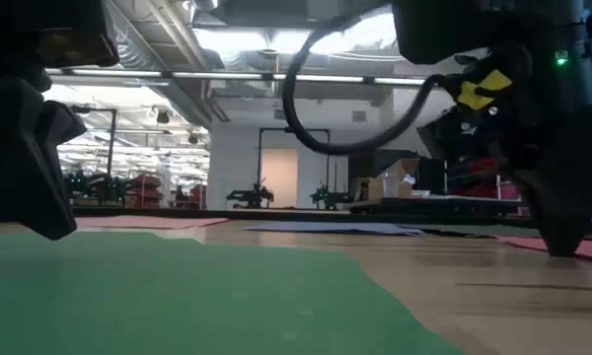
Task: Organize paper
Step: Stack the red paper on top of the other red paper on the table
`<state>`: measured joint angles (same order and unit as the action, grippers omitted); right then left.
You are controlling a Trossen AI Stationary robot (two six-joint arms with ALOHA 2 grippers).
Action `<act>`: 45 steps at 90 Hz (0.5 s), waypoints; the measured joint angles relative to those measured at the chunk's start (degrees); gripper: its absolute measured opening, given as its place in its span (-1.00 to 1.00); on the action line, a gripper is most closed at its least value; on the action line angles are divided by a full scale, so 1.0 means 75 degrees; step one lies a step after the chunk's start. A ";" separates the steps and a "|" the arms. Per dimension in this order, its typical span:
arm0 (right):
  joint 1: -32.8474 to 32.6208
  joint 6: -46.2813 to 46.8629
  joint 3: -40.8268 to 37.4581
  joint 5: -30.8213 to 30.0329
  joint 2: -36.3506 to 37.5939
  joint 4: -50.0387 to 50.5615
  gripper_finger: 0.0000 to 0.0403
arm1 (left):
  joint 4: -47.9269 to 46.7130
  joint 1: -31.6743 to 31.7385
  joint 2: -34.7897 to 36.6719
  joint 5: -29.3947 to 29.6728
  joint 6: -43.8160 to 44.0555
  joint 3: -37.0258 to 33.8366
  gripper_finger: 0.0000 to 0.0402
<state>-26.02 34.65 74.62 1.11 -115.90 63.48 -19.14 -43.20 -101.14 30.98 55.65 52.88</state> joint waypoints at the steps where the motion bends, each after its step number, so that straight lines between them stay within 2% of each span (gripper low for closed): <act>1: 0.0000 0.0010 -0.0002 0.0005 -0.0002 0.0024 -1.00 | 0.0000 0.0000 0.0000 0.0000 -0.0003 0.0000 -1.00; 45: -0.0044 0.0146 -0.0010 -0.0009 0.0044 -0.0090 -1.00 | 0.0006 0.0000 0.0000 0.0000 -0.0011 0.0000 -1.00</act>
<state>-26.35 35.75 74.55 1.04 -115.57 62.80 -19.09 -43.20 -101.14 30.98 55.57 52.88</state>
